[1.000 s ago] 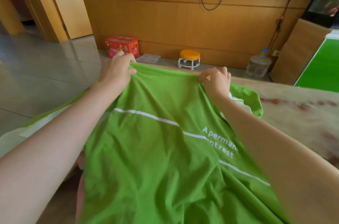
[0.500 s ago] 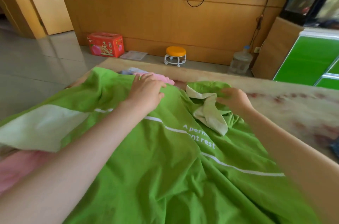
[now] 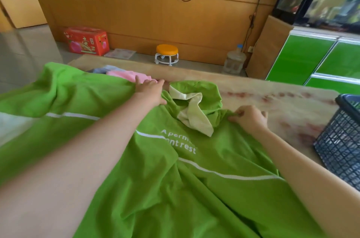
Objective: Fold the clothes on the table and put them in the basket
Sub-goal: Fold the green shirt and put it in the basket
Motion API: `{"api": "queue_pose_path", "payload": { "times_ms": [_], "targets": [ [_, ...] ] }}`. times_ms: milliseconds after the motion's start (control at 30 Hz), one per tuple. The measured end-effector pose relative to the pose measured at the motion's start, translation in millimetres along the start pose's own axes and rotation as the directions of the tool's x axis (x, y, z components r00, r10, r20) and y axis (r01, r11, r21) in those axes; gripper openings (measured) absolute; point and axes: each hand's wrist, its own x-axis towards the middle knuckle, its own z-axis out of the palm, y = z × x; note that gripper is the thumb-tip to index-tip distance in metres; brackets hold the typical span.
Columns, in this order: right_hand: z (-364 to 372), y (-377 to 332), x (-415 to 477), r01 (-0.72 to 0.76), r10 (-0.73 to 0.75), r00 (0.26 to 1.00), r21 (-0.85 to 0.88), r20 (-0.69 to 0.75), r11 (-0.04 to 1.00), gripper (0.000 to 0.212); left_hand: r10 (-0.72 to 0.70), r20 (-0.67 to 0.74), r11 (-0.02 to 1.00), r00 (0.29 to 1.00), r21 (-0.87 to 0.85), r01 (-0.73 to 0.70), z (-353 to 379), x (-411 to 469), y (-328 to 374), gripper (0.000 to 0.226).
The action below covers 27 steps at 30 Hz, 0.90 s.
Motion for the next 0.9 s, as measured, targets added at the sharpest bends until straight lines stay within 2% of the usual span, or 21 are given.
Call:
{"api": "queue_pose_path", "payload": {
  "times_ms": [67,133,267,333,433,500,567,633,667,733,833,900],
  "targets": [
    [-12.6,1.8,8.5,-0.062,0.065,0.973,0.021,-0.222,0.998,0.022,-0.028,-0.017,1.000,0.999,-0.004,0.028,0.8,6.2,3.4,0.065],
    [-27.2,3.9,22.6,-0.103,0.104,0.935,0.021,-0.339,0.994,0.023,-0.047,-0.117,0.996,0.992,-0.076,0.039,1.0,11.3,8.3,0.050],
    [-34.0,2.7,41.8,-0.084,0.077,0.927,-0.004,-0.367,0.996,0.020,-0.052,-0.379,0.991,0.924,-0.135,0.000,-1.4,20.9,19.1,0.022],
    [-22.4,3.8,41.2,-0.084,0.059,0.953,-0.071,-0.296,0.994,0.022,-0.126,-0.396,0.987,0.910,-0.144,0.074,3.2,24.3,20.5,0.022],
    [-1.0,16.2,38.2,-0.129,0.131,0.991,-0.136,0.012,0.982,0.038,-0.236,-0.288,0.970,0.928,-0.130,0.207,16.6,22.9,24.9,0.031],
    [0.9,24.7,34.7,-0.155,0.179,0.965,-0.132,0.191,0.979,0.059,-0.236,-0.222,0.970,0.946,-0.114,0.215,21.4,22.0,26.1,0.033],
    [-8.4,32.5,29.9,-0.136,0.176,0.936,-0.147,0.306,0.980,0.069,-0.208,-0.111,0.977,0.972,-0.074,0.201,18.8,23.9,22.2,0.047],
    [-20.2,38.3,23.0,-0.088,0.173,0.888,-0.211,0.427,0.973,0.064,-0.198,-0.021,0.975,0.980,-0.102,0.195,15.7,26.5,14.8,0.049],
    [-24.3,41.8,20.0,-0.082,0.173,0.872,-0.212,0.457,0.974,0.056,-0.191,-0.029,0.974,0.981,-0.133,0.185,16.7,27.8,12.3,0.045],
    [-28.8,47.6,17.8,-0.093,0.151,0.904,-0.161,0.399,0.983,0.039,-0.169,-0.147,0.976,0.975,-0.165,0.145,22.6,28.9,12.5,0.041],
    [-38.7,52.7,21.0,-0.105,0.122,0.990,-0.203,0.074,0.974,0.036,-0.159,-0.378,0.968,0.912,-0.242,0.068,27.3,30.8,26.0,0.035],
    [-45.1,53.7,24.0,-0.130,0.114,0.991,-0.256,-0.076,0.958,0.032,-0.189,-0.406,0.939,0.894,-0.340,0.044,26.8,35.1,31.2,0.034]
  ]
}}
